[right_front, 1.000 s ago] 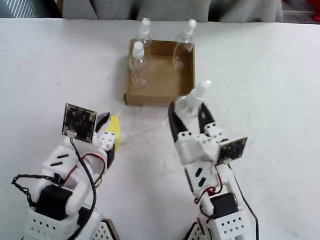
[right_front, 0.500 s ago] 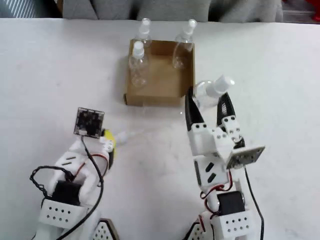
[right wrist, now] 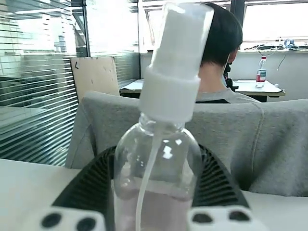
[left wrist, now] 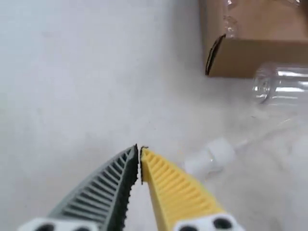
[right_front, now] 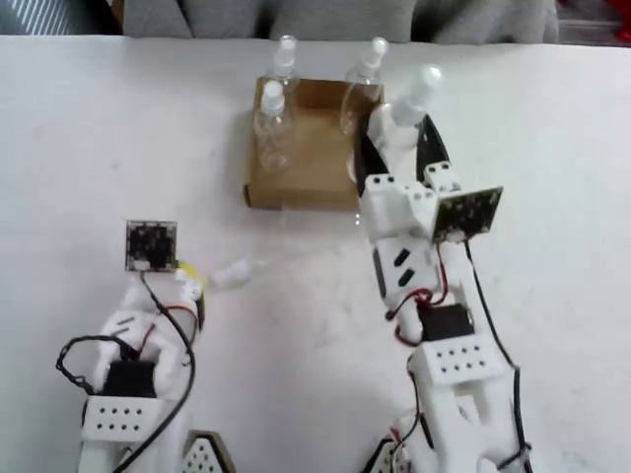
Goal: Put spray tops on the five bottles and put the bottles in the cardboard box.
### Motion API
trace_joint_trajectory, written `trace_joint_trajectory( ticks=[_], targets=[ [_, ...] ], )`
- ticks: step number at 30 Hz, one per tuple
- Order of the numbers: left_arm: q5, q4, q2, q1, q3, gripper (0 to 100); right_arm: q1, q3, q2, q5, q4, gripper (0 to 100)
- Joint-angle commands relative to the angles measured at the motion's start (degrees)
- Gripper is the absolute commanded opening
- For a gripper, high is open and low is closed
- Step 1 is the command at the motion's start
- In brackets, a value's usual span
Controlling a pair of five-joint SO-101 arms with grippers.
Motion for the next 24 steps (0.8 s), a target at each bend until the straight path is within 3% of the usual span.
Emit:
trace_joint_trajectory(
  ticks=[1,6,24],
  targets=[
    [-6.24,-5.45,-0.92,-0.48,2.20,2,0.40,-3.52,6.29,0.62,-7.43,1.7],
    [-7.12,-8.00,-0.84,-0.48,3.60,2,-0.13,-6.77,17.36,0.62,-13.14,1.7],
    [-7.30,-8.00,-0.66,-0.48,3.60,2,-0.13,-31.12,52.35,0.35,-14.02,1.8]
  ],
)
